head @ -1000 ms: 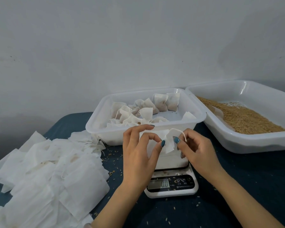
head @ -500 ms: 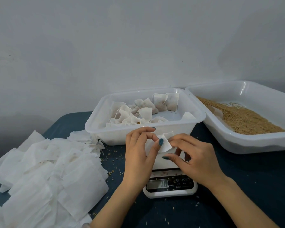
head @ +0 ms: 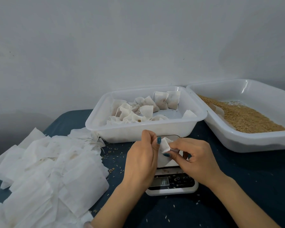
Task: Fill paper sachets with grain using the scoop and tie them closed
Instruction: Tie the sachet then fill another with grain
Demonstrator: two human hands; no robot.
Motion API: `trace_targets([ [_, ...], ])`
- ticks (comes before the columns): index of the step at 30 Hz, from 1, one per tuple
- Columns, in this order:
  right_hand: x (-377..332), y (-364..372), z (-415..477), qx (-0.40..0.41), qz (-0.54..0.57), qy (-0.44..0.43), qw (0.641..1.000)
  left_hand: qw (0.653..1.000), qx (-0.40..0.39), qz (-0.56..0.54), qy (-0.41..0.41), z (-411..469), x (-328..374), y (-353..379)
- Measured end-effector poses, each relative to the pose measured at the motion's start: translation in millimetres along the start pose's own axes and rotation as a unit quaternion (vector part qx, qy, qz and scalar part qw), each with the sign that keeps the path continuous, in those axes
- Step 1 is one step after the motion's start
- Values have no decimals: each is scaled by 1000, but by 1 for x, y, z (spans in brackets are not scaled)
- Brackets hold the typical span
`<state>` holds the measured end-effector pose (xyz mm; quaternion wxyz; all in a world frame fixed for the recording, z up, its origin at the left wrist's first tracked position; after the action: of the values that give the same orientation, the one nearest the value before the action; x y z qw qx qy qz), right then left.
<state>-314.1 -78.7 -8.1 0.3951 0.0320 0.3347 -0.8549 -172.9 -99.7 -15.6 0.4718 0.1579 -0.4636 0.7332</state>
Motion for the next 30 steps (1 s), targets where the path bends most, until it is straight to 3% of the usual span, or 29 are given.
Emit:
trace_targets([
  [3,2,0,-1,-1,31,15,999,1000,-14,-11,8,1,-1,1],
  [7,0,-3,1,2,24,6,1000,981,-148,-122,20,2,-2,18],
  [10,-4,-5,2,9,-4,-14,1000,975,-204,-92,-1,5,-11,19],
  [15,-11,-3,2,11,-11,-52,999,977,-212,-33,19,8,-14,16],
  [22,-14,-5,3,29,-33,-68,997,985,-143,59,69,13,-15,5],
  [30,-15,-7,3,35,-38,-70,996,987,-136,59,70,13,-17,2],
])
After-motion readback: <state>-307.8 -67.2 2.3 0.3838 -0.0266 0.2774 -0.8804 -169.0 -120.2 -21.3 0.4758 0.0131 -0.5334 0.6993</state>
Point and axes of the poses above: each hand's wrist, its own z-axis towards the middle knuckle, its own y-axis out of the palm, x = y × z, the point moved 8 cm from there along z, towards the middle knuckle, and after that the axes turned 7 degrees about -z, right-handed, at the moved point
